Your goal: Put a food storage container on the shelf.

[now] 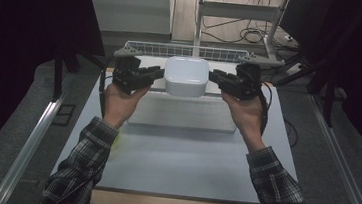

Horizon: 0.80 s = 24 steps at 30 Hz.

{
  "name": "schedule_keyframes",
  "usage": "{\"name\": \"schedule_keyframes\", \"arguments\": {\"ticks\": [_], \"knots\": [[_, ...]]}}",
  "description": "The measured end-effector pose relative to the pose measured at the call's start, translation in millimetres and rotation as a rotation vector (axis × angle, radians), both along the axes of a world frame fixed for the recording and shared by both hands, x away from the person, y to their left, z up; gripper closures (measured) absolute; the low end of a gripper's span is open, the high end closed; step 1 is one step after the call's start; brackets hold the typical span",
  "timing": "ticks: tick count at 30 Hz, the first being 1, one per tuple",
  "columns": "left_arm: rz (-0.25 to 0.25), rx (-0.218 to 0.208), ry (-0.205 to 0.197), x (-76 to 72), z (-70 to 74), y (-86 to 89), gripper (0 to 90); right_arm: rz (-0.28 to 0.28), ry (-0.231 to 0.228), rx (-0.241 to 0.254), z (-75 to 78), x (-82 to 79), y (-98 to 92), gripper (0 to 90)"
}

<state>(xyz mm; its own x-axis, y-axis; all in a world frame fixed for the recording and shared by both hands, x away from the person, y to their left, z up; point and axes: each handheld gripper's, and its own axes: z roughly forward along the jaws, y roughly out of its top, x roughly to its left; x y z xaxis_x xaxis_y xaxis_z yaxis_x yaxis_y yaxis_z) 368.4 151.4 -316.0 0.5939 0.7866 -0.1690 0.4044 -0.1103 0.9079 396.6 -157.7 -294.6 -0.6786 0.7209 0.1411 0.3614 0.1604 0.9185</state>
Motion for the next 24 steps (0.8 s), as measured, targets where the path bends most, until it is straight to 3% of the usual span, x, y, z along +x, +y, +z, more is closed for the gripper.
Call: {"name": "schedule_keyframes", "arguments": {"ticks": [1, 2, 4, 6, 12, 16, 24], "knots": [[-0.015, -0.007, -0.002, -6.4, -2.8, 0.4, 82.9, 0.017, 0.003, -0.015, -7.7, -8.9, -2.6, 88.7], [-0.063, -0.016, -0.002, -15.4, -9.6, -0.8, 85.7, 0.028, 0.008, -0.019, -12.3, -12.0, -3.2, 89.6], [-0.077, -0.012, 0.004, -17.6, -13.2, -2.5, 89.9, 0.051, 0.021, -0.017, -21.7, -15.2, -2.1, 89.9], [-0.122, -0.011, 0.018, -16.4, -23.7, -10.1, 90.0, 0.061, 0.026, -0.027, -30.1, -15.8, 2.6, 90.0], [-0.121, -0.007, 0.032, -2.4, -35.5, -20.4, 90.0, 0.088, 0.022, -0.05, -40.3, -10.8, 17.5, 89.9], [-0.112, -0.02, 0.04, 5.5, -37.1, -21.5, 89.9, 0.086, 0.024, -0.073, -42.0, -4.9, 21.4, 89.8], [-0.085, -0.015, 0.05, 18.5, -36.0, -23.1, 89.9, 0.066, 0.042, -0.071, -46.5, 7.3, 23.2, 89.7]]}}
